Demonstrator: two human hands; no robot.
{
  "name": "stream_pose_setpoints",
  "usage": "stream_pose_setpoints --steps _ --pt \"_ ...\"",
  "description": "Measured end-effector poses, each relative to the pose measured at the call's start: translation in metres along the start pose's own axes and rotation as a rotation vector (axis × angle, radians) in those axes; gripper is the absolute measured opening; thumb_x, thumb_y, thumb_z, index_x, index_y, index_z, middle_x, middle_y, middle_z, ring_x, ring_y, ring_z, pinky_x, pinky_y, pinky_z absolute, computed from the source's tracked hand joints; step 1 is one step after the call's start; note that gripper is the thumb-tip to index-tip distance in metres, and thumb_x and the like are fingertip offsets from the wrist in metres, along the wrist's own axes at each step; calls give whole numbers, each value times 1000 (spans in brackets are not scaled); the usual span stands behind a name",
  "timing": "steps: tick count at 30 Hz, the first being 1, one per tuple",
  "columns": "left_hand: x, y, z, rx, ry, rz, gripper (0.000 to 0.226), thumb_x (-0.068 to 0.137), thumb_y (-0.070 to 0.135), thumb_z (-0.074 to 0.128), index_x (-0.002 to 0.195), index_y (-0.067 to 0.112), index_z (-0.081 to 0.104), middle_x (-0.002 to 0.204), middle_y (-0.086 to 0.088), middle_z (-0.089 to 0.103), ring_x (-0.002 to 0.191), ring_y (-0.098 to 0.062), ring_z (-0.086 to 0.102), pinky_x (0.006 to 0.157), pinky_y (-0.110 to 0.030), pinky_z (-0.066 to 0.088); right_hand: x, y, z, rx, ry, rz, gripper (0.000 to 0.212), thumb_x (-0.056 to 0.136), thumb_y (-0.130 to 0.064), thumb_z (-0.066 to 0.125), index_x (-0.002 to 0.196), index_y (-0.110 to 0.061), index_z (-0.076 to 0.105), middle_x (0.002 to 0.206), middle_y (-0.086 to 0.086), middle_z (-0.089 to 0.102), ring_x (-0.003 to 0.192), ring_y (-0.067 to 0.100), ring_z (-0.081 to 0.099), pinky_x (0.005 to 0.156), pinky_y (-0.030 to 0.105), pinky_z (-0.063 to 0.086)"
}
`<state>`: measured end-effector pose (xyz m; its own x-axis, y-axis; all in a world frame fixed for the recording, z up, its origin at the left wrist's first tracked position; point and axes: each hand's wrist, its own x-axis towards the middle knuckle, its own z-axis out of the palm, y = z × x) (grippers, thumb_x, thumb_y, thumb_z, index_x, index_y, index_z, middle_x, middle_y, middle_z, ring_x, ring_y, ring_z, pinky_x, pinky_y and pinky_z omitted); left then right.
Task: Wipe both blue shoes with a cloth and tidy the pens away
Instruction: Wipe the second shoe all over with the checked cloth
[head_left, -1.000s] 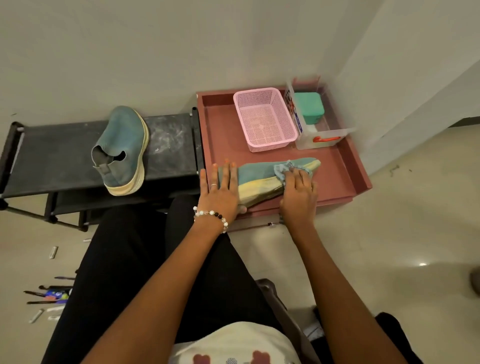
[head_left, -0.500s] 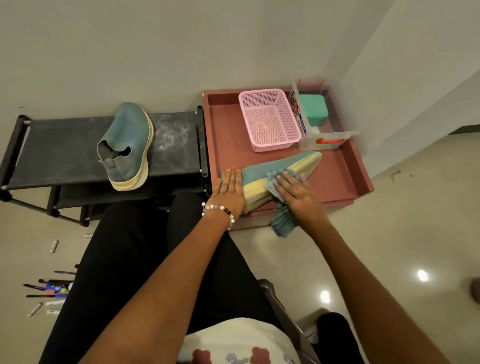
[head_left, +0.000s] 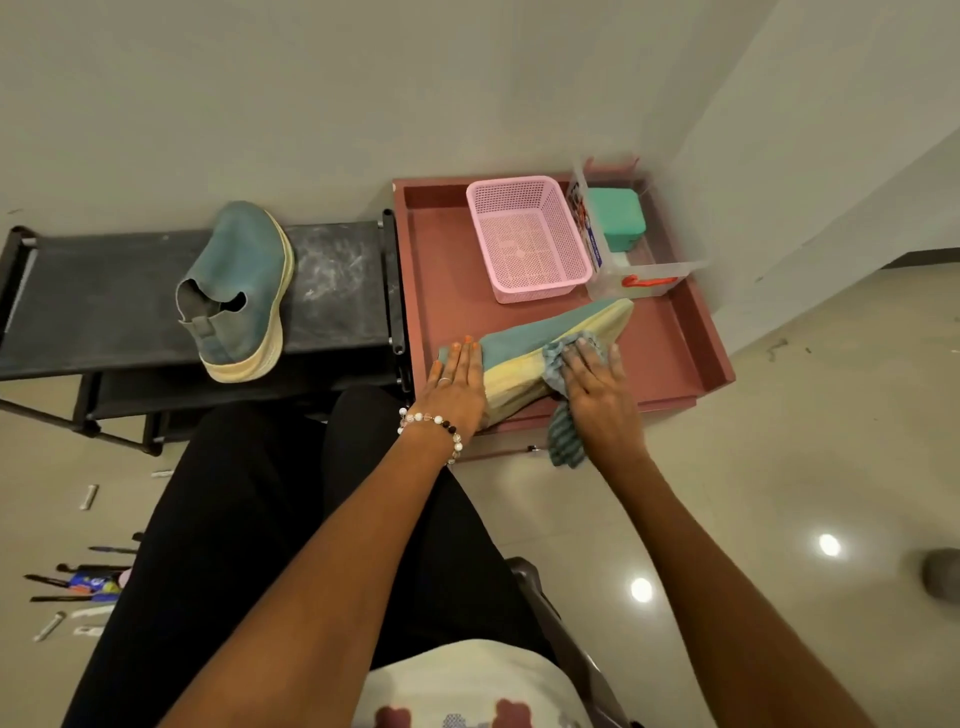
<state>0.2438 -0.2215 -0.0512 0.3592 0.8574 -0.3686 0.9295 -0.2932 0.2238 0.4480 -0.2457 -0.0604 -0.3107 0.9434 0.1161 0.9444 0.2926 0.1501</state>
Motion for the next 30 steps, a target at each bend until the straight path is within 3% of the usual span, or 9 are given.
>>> stream_pose_setpoints --steps 3,6,9,11,15,18,21,23,30 --pt "2 2 1 -4 19 4 67 92 -10 21 148 -2 -15 158 -17 -16 147 -28 -12 120 -41 -1 5 -54 -2 353 62 271 55 70 6 31 117 12 59 128 27 55 125 42 47 114 48 19" --pt "4 1 5 -22 32 1 63 97 -6 21 148 -1 -14 158 -16 -16 147 -28 -11 120 -40 -1 7 -82 -24 827 93 305 67 54 14 36 114 7 64 123 23 60 121 24 51 110 41 29" --pt "6 -1 9 -24 41 5 61 100 0 21 147 -2 -16 158 -17 -17 147 -29 -12 120 -39 -2 14 -55 -49 1191 -39 302 51 69 23 40 103 1 70 109 16 68 108 25 62 101 36 46" --pt "6 -1 10 -16 55 6 62 98 -6 21 147 -3 -15 158 -19 -16 147 -31 -11 120 -40 0 23 -25 -66 1355 -15 567 46 74 23 37 96 -1 70 100 15 68 96 30 64 92 38 51" --pt "6 -1 10 -5 54 14 67 101 4 33 147 -3 -15 157 -20 -16 147 -32 -12 120 -40 -3 39 21 -102 885 438 999 35 84 10 41 104 -3 66 99 7 65 90 16 57 82 20 46" --pt "9 -1 11 -4 36 24 75 101 11 42 147 -3 -16 156 -21 -18 146 -32 -13 118 -39 -5 53 19 -100 674 421 780 43 82 8 47 119 -11 60 111 3 61 106 19 55 101 35 42" --pt "9 2 11 -6 21 14 76 100 10 43 147 -3 -16 156 -21 -19 146 -33 -15 120 -40 -3 52 -11 -52 392 -159 503 59 82 -1 50 139 -12 41 147 12 36 142 33 17 108 67 8" --pt "8 3 9 -19 16 9 73 100 5 40 147 -4 -16 156 -21 -20 145 -34 -15 120 -40 -3 47 -39 -30 257 -303 384 66 85 -10 50 147 -11 27 156 9 20 144 32 7 107 70 2" --pt "11 0 13 40 -27 9 67 102 8 34 146 -8 -14 153 -26 -22 144 -39 -18 119 -43 -5 30 -55 -22 539 -274 -25 87 72 5 63 148 -5 21 156 13 16 146 28 -1 115 57 -4"
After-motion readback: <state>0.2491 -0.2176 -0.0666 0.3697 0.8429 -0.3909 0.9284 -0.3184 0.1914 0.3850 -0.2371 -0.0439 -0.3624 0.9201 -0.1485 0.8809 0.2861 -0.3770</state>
